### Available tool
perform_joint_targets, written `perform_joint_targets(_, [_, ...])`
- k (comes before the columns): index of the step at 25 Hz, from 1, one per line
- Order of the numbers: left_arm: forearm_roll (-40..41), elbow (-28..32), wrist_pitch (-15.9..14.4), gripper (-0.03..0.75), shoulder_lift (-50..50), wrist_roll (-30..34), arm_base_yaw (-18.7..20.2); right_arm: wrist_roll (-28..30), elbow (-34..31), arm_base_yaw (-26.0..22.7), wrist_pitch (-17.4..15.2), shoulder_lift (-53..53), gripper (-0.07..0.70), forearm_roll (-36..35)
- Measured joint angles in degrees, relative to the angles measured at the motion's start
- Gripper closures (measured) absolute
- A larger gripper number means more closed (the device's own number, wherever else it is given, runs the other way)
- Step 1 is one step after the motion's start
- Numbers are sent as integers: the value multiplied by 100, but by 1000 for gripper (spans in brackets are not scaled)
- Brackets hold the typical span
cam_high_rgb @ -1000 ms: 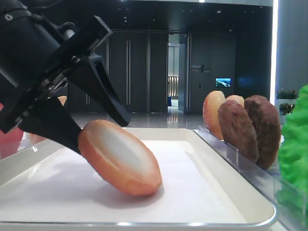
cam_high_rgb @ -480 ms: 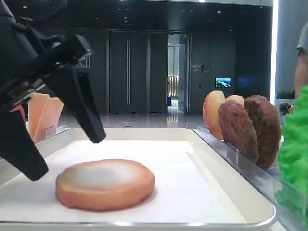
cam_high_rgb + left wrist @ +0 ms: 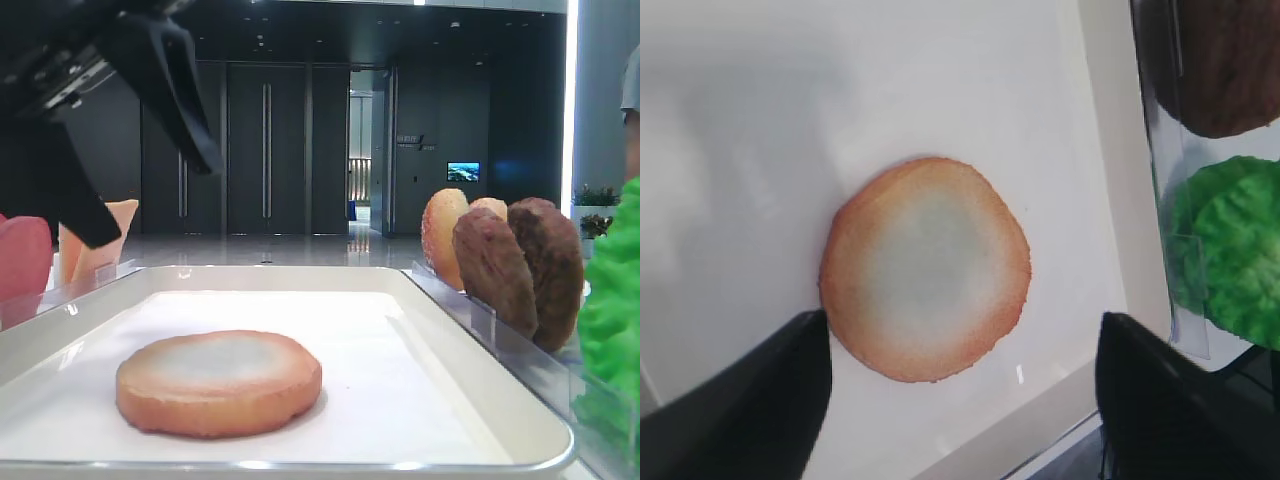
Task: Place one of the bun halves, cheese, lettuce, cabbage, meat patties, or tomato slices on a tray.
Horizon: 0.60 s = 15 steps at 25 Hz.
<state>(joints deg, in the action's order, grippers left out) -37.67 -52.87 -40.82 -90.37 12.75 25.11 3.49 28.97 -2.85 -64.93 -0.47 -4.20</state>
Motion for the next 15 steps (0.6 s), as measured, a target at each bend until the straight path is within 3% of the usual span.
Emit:
perform_joint_targets(7, [1175,-330,-708,86,532,-638,-411,0,0,0,0,0,219,0])
perform_joint_targets(15, [2902,-413,-1939,86,1231,-1379,-1252,0,0,0,0,0,219,0])
